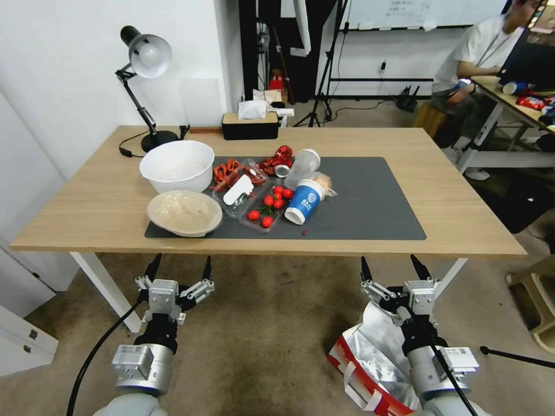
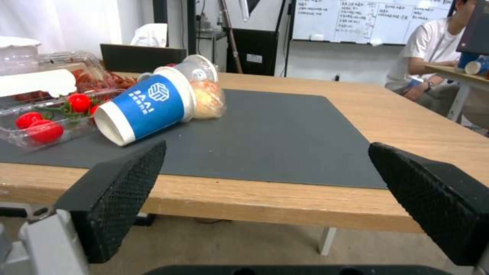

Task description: Pick up the food delivery bag from the floor and place it on the table.

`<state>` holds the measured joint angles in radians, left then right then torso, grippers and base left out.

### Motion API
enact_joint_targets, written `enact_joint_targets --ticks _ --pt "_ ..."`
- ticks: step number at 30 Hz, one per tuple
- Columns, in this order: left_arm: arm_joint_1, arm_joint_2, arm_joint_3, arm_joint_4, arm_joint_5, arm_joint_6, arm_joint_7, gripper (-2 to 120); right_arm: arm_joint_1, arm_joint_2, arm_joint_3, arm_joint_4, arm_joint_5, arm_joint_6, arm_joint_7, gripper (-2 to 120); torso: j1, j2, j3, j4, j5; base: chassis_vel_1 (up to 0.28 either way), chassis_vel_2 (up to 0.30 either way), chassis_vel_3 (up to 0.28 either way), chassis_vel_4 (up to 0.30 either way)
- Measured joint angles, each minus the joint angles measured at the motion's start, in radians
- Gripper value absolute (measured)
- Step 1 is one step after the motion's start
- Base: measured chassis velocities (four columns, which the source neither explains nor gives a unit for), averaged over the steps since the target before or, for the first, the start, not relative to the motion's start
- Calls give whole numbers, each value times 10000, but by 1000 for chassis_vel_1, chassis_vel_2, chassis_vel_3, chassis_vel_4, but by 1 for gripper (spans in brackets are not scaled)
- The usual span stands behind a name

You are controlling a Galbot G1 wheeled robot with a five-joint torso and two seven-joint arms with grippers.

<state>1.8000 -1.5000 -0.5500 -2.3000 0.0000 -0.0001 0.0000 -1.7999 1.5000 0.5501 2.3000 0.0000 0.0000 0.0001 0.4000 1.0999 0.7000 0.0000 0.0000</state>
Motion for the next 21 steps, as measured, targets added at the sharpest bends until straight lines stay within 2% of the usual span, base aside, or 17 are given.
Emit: enact_joint_targets --ticks 21 --pt "0 0 0 0 0 0 0 100 0 0 0 0 0 0 0 100 0 1 0 0 0 0 0 0 0"
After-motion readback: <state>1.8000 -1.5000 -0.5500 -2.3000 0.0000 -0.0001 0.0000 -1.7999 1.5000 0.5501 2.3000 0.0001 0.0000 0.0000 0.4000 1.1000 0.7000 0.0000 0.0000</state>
